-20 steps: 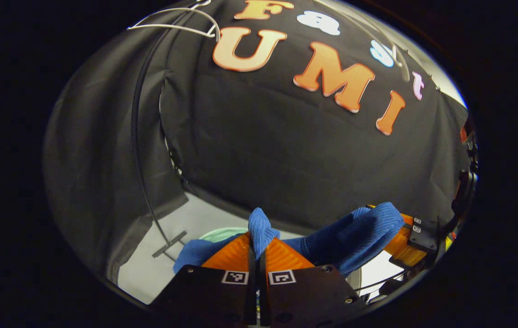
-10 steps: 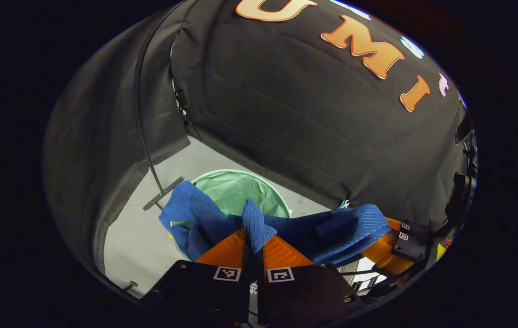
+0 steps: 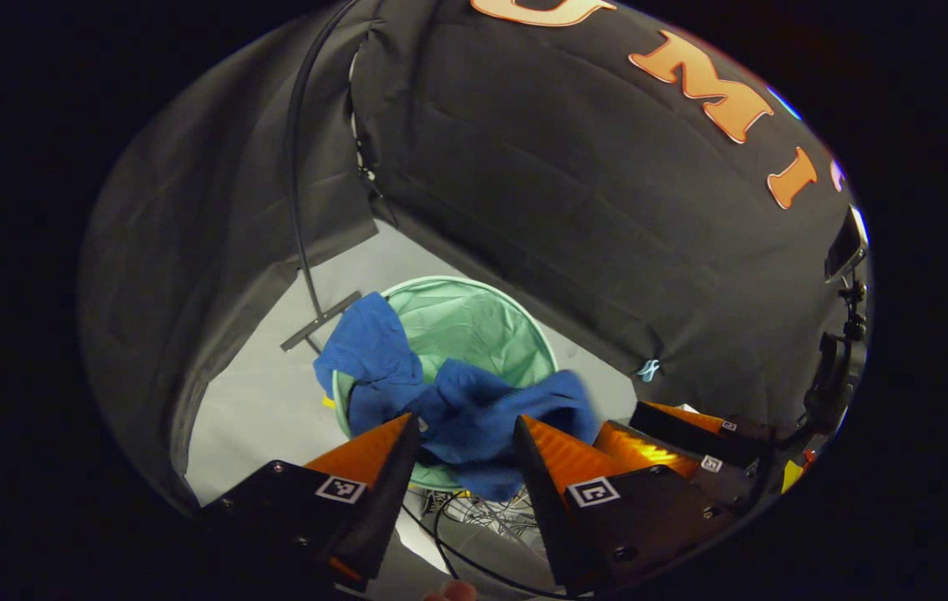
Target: Grasp the clothes on the hanger with both hands and then place them into the laundry hamper below.
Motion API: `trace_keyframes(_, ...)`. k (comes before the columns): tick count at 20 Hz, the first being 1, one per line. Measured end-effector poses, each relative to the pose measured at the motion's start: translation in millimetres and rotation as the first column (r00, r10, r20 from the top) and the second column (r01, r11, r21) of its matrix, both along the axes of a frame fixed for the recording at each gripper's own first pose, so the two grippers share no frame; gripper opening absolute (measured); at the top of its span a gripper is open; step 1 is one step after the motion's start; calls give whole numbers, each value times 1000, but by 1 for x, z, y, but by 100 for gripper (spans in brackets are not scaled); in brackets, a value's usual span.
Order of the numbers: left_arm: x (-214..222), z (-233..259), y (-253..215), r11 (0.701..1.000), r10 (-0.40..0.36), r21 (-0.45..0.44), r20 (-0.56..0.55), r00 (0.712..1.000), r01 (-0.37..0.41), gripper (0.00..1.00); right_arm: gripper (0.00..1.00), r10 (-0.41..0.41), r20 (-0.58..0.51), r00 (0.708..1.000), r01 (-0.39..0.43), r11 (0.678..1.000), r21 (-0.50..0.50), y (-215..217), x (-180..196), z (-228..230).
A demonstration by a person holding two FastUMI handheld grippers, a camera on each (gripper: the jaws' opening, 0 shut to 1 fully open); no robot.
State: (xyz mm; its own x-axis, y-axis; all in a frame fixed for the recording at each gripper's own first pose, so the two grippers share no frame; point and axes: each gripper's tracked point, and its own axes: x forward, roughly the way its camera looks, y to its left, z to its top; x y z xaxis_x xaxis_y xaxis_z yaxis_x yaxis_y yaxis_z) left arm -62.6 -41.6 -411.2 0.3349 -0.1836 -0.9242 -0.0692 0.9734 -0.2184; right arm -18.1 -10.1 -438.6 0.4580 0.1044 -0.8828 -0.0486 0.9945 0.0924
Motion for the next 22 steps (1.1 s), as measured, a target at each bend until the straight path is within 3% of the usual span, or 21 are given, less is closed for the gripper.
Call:
trace_keyframes(2, -4, 0, 0, 1000, 18, -14, -15, 1000, -18, 77, 100, -8, -4, 1000, 8, 1000, -18, -4, -4, -6)
trace_keyframes(8, -4, 11, 9, 1000, -5, -7, 27, 1000, 5, 76, 99, -23, 6, 1000, 23, 999, -24, -4, -2, -9)
trace_keyframes(11, 9, 31, 14, 1000, -5, -10, 114, 993, 6, 77, 99, -39, 40, 998, 40, 999, -23, -1, 1, -3)
trace_keyframes(14, 25, 61, 23, 1000, -5, 4, 213, 977, 5, 76, 99, -62, 115, 991, 65, 998, -15, 9, 14, 33)
trace_keyframes(19, 56, 119, 42, 998, -3, 59, 386, 923, -22, 77, 99, -90, 284, 955, 99, 995, -20, 5, 36, 110)
trace_keyframes(22, 75, 176, 49, 997, -8, 69, 504, 863, -30, 76, 99, -110, 399, 910, 122, 993, -4, -4, 49, 161)
